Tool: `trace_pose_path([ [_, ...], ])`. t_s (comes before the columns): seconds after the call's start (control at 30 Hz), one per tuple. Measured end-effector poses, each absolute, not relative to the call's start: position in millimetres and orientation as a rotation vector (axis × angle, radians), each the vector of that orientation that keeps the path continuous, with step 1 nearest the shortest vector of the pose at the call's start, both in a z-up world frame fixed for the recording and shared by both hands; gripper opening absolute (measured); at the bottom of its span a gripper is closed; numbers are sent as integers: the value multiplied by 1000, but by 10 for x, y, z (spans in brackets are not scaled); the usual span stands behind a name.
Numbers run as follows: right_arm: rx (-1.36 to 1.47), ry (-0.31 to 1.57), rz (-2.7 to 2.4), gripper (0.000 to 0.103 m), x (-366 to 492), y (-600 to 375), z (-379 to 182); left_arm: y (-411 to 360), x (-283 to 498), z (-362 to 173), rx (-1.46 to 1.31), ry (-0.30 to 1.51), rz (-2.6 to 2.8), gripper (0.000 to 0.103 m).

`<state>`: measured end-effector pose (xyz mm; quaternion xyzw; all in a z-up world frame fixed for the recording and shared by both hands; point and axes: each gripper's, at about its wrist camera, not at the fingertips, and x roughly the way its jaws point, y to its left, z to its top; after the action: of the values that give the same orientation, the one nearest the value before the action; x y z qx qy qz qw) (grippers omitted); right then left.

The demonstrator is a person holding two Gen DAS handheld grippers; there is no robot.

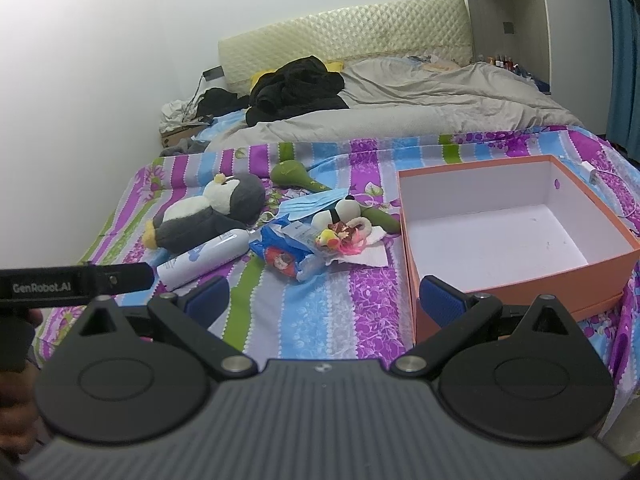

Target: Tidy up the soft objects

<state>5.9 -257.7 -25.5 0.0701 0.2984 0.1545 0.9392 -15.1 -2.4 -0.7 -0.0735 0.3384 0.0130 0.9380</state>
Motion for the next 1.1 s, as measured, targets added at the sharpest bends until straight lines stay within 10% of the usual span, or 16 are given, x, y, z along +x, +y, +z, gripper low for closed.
trace_pose_path([
  [1.1,146,631,308,103,87,-2608,-272,-90,-49,-57,-165,722,-7,103],
])
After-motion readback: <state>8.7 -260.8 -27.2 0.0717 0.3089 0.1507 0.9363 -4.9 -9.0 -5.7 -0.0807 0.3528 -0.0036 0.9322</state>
